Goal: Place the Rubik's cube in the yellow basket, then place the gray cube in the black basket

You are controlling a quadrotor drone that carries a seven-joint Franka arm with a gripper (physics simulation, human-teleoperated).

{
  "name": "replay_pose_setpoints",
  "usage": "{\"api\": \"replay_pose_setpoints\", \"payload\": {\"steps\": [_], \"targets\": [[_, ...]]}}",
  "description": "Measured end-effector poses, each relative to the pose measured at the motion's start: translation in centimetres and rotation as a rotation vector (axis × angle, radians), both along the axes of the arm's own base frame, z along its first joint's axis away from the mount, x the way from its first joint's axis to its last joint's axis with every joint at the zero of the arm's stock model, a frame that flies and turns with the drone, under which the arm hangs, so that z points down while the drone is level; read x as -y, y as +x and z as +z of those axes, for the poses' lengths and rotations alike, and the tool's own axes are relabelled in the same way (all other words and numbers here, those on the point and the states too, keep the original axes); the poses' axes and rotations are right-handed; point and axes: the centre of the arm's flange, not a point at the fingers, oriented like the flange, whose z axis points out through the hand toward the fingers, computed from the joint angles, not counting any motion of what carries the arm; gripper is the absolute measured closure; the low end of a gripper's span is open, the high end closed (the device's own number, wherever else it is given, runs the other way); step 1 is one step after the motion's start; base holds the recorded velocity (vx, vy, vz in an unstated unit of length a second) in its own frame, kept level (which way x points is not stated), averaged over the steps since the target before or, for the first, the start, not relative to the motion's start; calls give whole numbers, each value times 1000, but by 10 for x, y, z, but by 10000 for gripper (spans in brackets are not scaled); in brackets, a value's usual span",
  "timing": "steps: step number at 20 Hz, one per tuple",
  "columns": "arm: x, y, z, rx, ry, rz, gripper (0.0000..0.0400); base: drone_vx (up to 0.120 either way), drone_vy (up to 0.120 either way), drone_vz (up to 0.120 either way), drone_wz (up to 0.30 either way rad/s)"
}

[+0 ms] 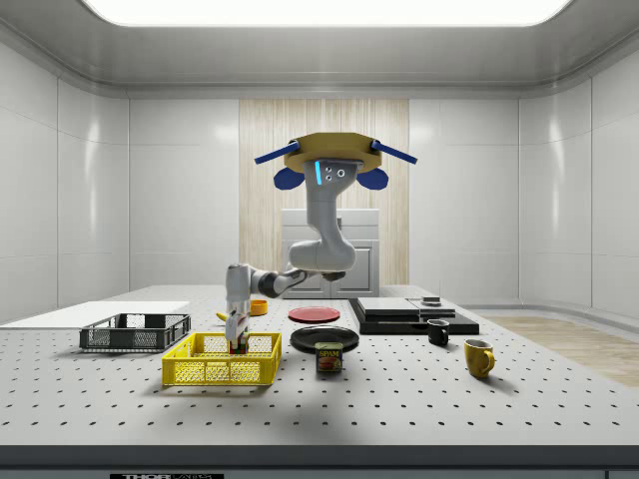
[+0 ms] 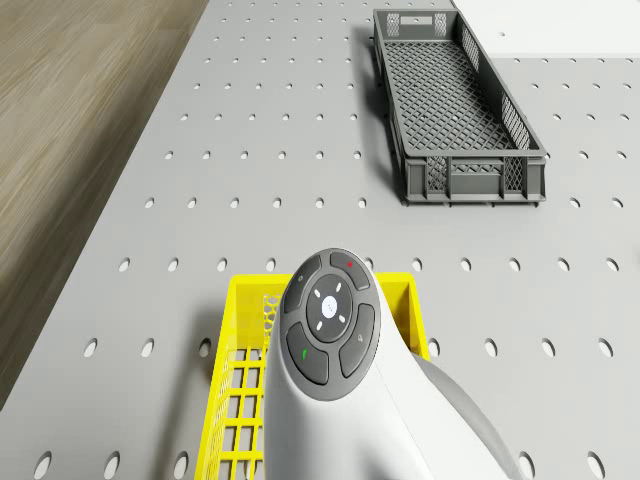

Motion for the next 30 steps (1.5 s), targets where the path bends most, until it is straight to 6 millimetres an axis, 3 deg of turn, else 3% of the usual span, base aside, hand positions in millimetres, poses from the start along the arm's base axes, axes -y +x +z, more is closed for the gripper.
{"api": "replay_pose_setpoints", "payload": {"steps": [10,15,26,30], "targets": [[0,0,34,0,0,5,113,0,0,0,0],[0,0,41,0,-3,18,38,0,0,0,0],[0,0,4,-1,-5,28,2,0,0,0,0],[0,0,-8,-1,-5,29,1,0,0,120,0]]}}
